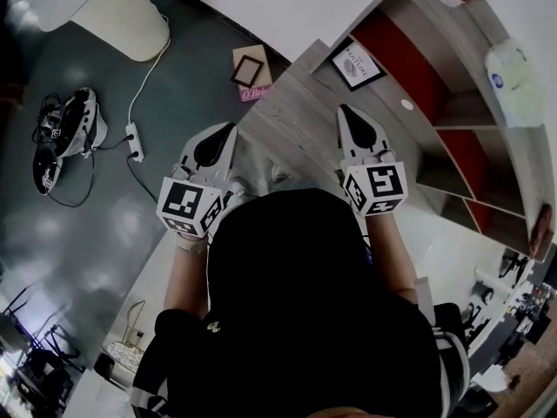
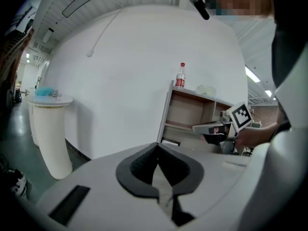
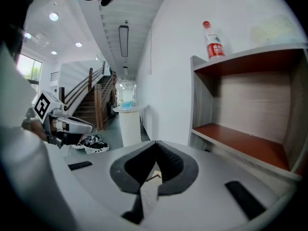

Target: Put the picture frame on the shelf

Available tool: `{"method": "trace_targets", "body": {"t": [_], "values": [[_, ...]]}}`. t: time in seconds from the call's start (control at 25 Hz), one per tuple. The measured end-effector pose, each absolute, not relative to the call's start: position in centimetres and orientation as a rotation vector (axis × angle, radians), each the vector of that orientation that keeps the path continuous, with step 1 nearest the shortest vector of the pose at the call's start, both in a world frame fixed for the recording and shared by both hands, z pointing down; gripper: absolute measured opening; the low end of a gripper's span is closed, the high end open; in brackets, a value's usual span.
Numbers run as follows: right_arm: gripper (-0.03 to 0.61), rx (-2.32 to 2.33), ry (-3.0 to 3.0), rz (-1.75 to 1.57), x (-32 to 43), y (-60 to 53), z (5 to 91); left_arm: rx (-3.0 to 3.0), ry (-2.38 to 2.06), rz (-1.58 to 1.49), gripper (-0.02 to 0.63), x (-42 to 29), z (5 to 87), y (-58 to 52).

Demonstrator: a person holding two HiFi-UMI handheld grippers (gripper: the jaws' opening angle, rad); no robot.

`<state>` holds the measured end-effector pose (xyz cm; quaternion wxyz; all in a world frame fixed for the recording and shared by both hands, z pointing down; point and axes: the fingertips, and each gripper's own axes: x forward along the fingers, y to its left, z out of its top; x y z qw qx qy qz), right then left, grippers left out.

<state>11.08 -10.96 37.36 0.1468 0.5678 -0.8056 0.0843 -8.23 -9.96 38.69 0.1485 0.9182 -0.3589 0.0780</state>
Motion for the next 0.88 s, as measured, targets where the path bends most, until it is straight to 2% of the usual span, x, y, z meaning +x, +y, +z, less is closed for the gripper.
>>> {"method": "trace_targets", "body": {"t": [0.32, 0.88], "values": [[-0.003, 1.562, -2.446, 0.154, 8.3, -10.1, 33.6, 2.725, -1.063, 0.183, 0.008, -8.1, 34.7, -10.4], [-0.003, 1.508, -2.544, 0.150, 5.9, -8.9, 32.6, 2.732, -1.064, 0.171, 0.008, -8.5, 33.7, -9.6]]}}
